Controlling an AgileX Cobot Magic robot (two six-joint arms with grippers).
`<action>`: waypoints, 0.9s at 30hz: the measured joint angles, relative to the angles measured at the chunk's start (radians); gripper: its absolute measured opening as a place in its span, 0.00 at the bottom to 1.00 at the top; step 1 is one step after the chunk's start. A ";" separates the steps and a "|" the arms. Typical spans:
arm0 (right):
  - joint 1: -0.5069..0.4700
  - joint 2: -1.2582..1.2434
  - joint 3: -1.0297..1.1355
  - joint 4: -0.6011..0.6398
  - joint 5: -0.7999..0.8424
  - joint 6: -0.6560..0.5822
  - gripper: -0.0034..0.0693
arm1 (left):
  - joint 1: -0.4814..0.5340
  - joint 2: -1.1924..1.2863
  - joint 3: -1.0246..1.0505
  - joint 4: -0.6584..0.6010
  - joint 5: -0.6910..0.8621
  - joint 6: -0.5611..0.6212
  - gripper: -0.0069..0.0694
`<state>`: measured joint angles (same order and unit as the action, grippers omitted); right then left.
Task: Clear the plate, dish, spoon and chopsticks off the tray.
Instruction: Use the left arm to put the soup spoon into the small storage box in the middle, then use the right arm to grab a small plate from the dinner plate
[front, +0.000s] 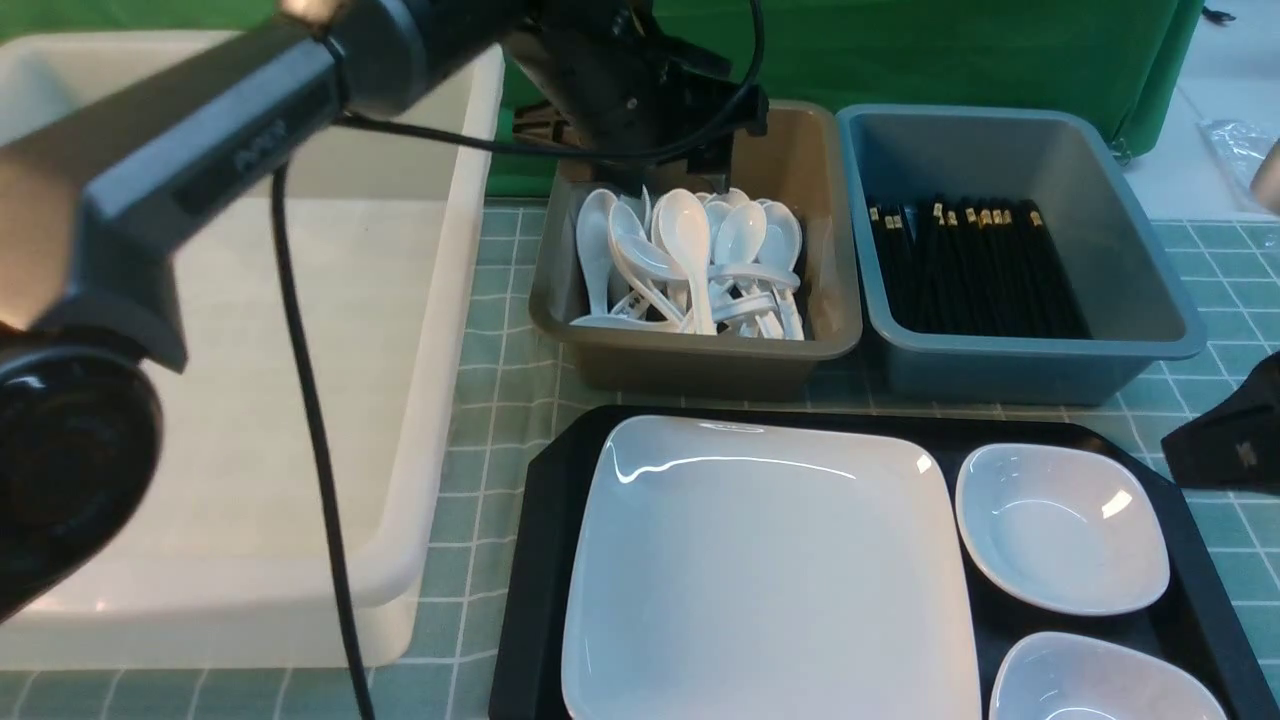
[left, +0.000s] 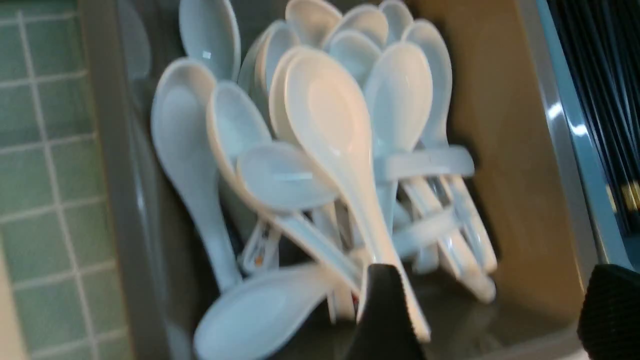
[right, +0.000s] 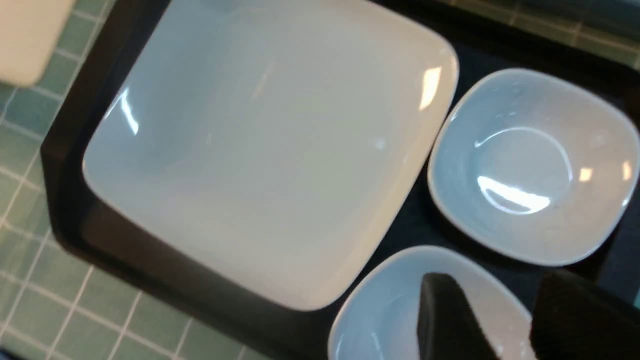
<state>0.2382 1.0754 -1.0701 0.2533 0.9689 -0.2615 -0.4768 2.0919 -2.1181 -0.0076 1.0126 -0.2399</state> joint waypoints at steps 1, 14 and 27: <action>0.012 0.000 0.000 0.000 0.010 0.000 0.47 | 0.000 -0.014 -0.001 -0.001 0.033 0.008 0.61; 0.222 0.030 0.258 -0.135 -0.063 0.053 0.79 | -0.001 -0.323 0.190 -0.019 0.191 0.114 0.11; 0.416 0.342 0.417 -0.216 -0.308 0.140 0.83 | -0.001 -0.815 0.877 -0.046 -0.083 0.064 0.11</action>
<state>0.6543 1.4173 -0.6536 0.0376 0.6611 -0.1216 -0.4777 1.2773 -1.2408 -0.0540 0.9294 -0.1758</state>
